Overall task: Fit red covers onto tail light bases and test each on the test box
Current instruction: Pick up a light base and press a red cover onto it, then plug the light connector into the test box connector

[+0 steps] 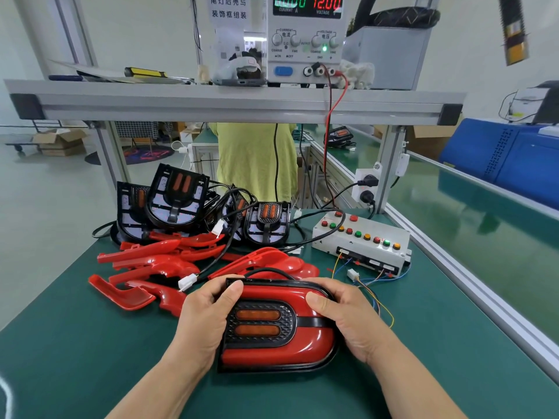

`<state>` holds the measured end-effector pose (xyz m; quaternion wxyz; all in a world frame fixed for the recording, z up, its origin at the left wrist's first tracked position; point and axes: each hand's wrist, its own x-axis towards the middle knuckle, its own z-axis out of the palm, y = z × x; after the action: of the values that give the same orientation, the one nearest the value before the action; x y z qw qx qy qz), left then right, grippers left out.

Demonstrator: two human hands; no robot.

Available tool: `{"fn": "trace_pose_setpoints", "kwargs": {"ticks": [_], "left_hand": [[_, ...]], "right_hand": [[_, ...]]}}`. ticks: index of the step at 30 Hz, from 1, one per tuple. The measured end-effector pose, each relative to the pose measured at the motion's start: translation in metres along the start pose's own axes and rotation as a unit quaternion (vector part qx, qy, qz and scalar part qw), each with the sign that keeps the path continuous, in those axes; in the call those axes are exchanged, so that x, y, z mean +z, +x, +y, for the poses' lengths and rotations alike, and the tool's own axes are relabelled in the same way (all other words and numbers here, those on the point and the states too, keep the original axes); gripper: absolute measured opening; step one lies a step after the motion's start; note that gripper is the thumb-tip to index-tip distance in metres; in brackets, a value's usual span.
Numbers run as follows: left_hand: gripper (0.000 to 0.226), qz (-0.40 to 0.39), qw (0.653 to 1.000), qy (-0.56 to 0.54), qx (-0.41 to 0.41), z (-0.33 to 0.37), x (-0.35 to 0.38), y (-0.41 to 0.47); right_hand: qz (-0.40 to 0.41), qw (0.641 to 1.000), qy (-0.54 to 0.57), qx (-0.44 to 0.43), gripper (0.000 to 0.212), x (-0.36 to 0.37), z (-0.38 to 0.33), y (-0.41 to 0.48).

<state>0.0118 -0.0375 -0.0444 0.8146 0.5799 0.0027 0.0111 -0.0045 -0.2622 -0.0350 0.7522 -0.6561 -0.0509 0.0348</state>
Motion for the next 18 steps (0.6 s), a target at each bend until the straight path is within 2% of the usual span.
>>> {"fn": "trace_pose_setpoints", "kwargs": {"ticks": [2, 6, 10, 12, 13, 15, 17, 18], "left_hand": [[0.019, 0.002, 1.000, 0.014, 0.002, -0.001, -0.001, 0.001], [0.033, -0.012, 1.000, 0.017, -0.008, -0.001, -0.001, 0.001], [0.024, -0.016, 0.999, 0.021, -0.021, -0.004, -0.001, 0.001], [0.024, -0.014, 0.999, 0.026, -0.024, -0.002, -0.002, 0.000], [0.025, -0.012, 0.999, 0.030, -0.022, -0.001, -0.001, -0.001], [0.026, -0.010, 0.999, 0.049, -0.011, 0.002, -0.001, -0.004], [0.022, -0.019, 0.996, 0.088, 0.002, 0.003, 0.001, -0.008], [0.021, -0.025, 0.994, 0.104, 0.001, 0.003, 0.003, -0.010]], "right_hand": [[0.002, 1.000, -0.008, -0.001, 0.032, 0.000, 0.000, 0.000], [-0.008, 1.000, -0.024, 0.006, 0.026, -0.002, -0.003, 0.001], [-0.031, 0.997, -0.064, 0.039, 0.032, -0.005, -0.008, -0.001], [-0.039, 0.992, -0.115, 0.038, 0.027, -0.009, -0.014, -0.004], [-0.024, 0.989, -0.142, 0.032, 0.024, -0.012, -0.019, -0.003], [0.083, 0.975, -0.204, 0.013, 0.017, -0.022, -0.028, 0.001], [0.208, 0.928, -0.307, -0.007, 0.012, -0.036, -0.036, 0.009], [0.245, 0.901, -0.359, -0.007, 0.012, -0.043, -0.036, 0.013]]}}
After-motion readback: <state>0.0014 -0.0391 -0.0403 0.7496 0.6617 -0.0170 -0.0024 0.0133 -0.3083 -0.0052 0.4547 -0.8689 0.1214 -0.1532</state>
